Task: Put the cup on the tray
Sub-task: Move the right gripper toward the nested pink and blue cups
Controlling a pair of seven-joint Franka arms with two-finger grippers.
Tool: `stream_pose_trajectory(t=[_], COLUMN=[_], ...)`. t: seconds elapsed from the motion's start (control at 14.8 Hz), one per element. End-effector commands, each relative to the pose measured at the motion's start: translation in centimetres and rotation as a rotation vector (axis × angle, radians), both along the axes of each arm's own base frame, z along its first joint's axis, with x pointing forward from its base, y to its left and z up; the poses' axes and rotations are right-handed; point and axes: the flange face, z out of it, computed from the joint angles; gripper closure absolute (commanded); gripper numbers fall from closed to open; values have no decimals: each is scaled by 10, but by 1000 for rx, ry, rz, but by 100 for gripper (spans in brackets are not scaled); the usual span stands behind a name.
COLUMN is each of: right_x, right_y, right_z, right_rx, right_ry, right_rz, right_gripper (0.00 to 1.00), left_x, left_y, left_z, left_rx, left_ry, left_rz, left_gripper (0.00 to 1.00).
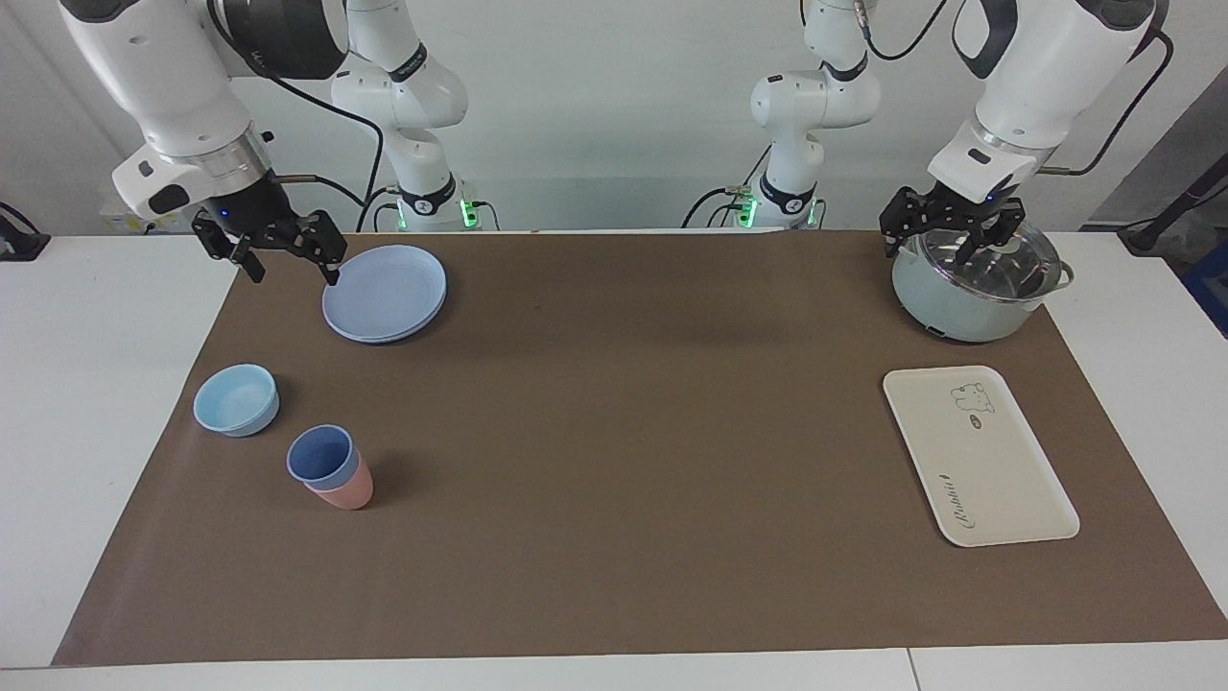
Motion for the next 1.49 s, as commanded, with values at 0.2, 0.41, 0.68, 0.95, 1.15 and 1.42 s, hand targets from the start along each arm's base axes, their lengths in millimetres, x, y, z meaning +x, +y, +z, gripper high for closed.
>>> stream_pose_trajectory(t=[0.2, 0.41, 0.68, 0.95, 1.15, 1.42], right_x=[0, -2, 7, 22, 58, 116], right_y=[-1, 0, -3, -17, -24, -44], right_z=[-1, -2, 2, -8, -20, -48], right_rx=[-7, -7, -9, -17, -23, 2], right_ry=[7, 18, -48, -66, -69, -75], right_rz=[9, 20, 7, -66, -156, -413], right_gripper=[0, 0, 35, 11, 10, 9], left_x=[-8, -8, -8, -8, -8, -8], left_y=[3, 3, 3, 3, 3, 3], left_z=[2, 2, 2, 2, 2, 2], left_rx=[11, 11, 11, 11, 11, 11], left_ry=[-10, -10, -10, -10, -10, -10], left_rz=[7, 7, 7, 7, 7, 7], left_gripper=[0, 0, 0, 0, 0, 0])
